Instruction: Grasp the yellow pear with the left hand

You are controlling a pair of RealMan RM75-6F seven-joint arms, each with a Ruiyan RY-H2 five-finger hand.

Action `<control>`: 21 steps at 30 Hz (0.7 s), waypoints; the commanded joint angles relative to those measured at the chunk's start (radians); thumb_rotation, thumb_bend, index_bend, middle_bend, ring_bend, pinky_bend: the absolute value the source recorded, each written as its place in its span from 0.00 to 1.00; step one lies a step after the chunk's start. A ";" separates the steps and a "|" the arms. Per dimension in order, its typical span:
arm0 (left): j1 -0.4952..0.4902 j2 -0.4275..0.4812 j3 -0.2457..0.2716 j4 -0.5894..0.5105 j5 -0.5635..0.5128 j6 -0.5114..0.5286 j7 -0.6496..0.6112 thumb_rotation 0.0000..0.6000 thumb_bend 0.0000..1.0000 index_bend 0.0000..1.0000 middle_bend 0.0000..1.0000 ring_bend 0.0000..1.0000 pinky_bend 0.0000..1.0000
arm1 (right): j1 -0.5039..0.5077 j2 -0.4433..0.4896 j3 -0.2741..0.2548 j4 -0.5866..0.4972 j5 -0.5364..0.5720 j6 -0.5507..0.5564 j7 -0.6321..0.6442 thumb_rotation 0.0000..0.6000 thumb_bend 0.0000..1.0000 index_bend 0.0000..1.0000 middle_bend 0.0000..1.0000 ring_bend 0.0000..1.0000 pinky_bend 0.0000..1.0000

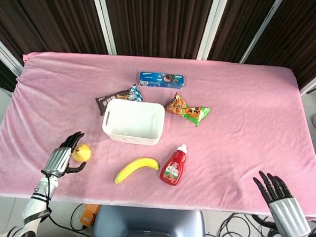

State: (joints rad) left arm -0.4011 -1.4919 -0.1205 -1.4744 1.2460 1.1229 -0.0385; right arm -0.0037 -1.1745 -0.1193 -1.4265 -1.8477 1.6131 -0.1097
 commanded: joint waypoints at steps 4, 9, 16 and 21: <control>-0.022 -0.068 -0.023 0.067 -0.031 -0.013 0.024 1.00 0.32 0.00 0.02 0.01 0.19 | -0.001 0.002 -0.002 0.000 -0.004 0.005 0.009 1.00 0.11 0.05 0.08 0.08 0.24; -0.025 -0.085 -0.015 0.087 -0.053 -0.030 0.060 1.00 0.32 0.10 0.11 0.07 0.16 | 0.000 0.002 -0.002 0.002 -0.004 0.004 0.010 1.00 0.11 0.05 0.08 0.08 0.24; -0.026 -0.095 -0.014 0.102 -0.057 -0.039 0.061 1.00 0.32 0.35 0.37 0.31 0.20 | 0.001 0.003 -0.002 -0.002 -0.002 0.000 0.005 1.00 0.11 0.05 0.08 0.08 0.24; -0.028 -0.127 -0.010 0.143 -0.062 -0.044 0.074 1.00 0.35 0.47 0.50 0.44 0.33 | 0.001 0.004 -0.002 -0.003 -0.001 -0.003 0.004 1.00 0.11 0.05 0.08 0.08 0.24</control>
State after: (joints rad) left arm -0.4282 -1.6106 -0.1318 -1.3410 1.1851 1.0812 0.0337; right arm -0.0023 -1.1705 -0.1218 -1.4291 -1.8486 1.6104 -0.1052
